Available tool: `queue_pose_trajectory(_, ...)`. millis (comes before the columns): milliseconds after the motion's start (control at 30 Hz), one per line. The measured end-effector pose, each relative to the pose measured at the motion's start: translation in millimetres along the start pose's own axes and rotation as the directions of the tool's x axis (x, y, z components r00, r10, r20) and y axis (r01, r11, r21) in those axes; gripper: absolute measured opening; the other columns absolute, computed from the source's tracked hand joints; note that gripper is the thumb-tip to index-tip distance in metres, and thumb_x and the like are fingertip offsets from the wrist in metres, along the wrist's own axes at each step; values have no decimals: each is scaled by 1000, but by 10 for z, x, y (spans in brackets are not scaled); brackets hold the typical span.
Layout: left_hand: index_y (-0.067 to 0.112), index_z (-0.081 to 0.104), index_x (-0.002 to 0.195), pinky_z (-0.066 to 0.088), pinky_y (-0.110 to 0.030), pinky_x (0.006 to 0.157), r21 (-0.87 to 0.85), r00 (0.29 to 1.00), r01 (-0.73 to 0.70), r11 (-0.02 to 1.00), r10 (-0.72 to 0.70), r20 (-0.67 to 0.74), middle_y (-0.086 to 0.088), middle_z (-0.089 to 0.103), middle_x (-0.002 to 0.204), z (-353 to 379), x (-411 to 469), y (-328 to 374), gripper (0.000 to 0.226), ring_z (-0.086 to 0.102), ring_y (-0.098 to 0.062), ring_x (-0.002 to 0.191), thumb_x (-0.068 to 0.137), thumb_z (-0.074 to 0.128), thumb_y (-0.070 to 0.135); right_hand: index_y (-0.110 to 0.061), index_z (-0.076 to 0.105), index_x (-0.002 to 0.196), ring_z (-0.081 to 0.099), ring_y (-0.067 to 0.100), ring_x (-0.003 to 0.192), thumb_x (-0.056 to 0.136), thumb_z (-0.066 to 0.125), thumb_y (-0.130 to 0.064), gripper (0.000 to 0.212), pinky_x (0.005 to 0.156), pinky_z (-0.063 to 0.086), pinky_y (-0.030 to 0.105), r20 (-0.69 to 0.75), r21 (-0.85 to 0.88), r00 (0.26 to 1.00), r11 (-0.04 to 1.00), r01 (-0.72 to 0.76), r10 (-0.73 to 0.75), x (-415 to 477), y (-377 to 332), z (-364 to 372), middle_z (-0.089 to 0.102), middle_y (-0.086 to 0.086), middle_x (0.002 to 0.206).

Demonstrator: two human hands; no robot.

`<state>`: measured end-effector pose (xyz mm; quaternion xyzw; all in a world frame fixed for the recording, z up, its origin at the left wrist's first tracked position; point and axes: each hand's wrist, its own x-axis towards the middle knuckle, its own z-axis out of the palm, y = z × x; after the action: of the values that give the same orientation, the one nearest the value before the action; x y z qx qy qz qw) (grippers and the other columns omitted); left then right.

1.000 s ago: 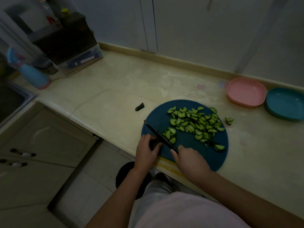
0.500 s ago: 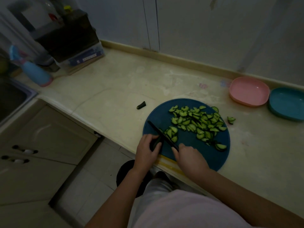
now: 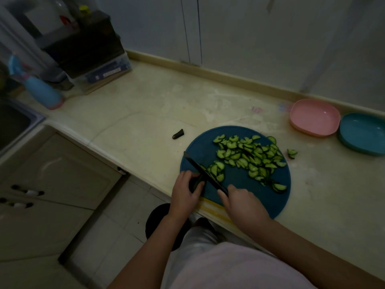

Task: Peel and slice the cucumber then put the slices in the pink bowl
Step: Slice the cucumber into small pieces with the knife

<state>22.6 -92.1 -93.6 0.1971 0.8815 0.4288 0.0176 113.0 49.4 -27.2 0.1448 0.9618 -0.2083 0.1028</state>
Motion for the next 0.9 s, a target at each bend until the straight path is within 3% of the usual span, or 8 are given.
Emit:
queue_pose_trajectory(267,12,58,90,34,-4,69,-13,1000,-5,1000,5,-2,2,52,85,10,6,-17,15,47,-2,79,82,69,15,-16,39,84,51,21,71,99,27,-44,34,58,32,28,19,41,1000,999,-17,16,27,-2,44,51,3,76)
queue_pose_trajectory(467,11,57,90,35,-5,71,-23,1000,1,1000,-1,-1,2,53,87,12,-2,-28,15,48,-3,81,81,69,16,-11,51,99,63,26,86,100,26,-43,40,59,34,29,21,-66,1000,998,10,-8,154,-43,163,65,10,96)
queue_pose_trajectory(733,12,58,93,41,-19,71,-35,999,25,999,-25,-23,0,55,89,25,-29,17,19,51,-9,84,82,61,27,-10,51,99,60,26,86,100,27,-44,42,61,35,29,14,-33,999,999,-40,40,120,48,117,64,10,96)
queue_pose_trajectory(900,12,56,90,36,-13,67,-24,998,46,999,-47,-30,0,54,86,32,-19,22,15,51,-11,81,83,68,19,-12,51,93,62,25,80,99,28,-45,40,57,33,29,8,-12,1000,1000,-5,5,61,19,84,64,8,88)
